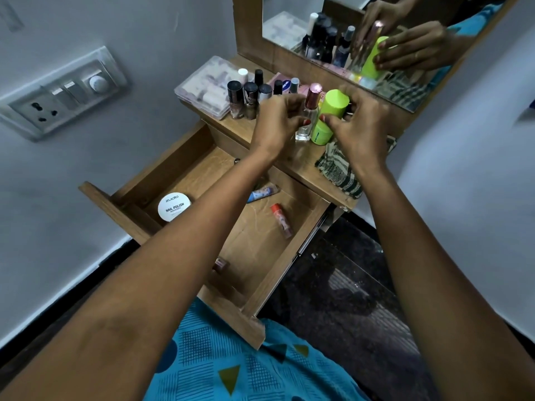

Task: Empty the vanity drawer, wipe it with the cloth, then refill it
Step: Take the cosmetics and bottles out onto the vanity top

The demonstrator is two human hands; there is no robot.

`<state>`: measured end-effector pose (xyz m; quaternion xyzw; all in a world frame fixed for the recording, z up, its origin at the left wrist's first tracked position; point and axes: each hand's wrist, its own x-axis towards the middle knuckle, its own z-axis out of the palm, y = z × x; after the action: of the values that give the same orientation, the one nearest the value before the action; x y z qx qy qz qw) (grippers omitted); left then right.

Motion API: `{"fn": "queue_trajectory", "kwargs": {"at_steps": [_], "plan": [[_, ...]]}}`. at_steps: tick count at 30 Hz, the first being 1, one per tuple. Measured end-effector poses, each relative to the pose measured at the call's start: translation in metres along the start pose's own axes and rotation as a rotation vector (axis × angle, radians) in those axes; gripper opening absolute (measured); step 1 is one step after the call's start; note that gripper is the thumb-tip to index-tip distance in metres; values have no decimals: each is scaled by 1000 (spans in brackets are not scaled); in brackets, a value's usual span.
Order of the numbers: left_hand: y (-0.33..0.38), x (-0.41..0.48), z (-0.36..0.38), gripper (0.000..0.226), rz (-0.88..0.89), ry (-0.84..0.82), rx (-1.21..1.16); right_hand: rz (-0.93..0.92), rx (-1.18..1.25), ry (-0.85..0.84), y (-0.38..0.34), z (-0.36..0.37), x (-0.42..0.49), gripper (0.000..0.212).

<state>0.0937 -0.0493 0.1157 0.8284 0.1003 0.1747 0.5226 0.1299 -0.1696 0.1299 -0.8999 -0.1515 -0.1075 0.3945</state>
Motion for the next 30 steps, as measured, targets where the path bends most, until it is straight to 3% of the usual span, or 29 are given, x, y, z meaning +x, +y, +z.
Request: {"fn": "queue_trajectory", "kwargs": {"at_steps": [13, 21, 30], "plan": [[-3, -8, -1, 26, -56, 116, 67, 70, -6, -37, 1, 2, -6, 62], [-15, -51, -19, 16, -68, 139, 59, 54, 66, -5, 1, -12, -45, 42], [-62, -101, -26, 19, -228, 131, 184, 48, 67, -257, 1, 18, -108, 18]]}}
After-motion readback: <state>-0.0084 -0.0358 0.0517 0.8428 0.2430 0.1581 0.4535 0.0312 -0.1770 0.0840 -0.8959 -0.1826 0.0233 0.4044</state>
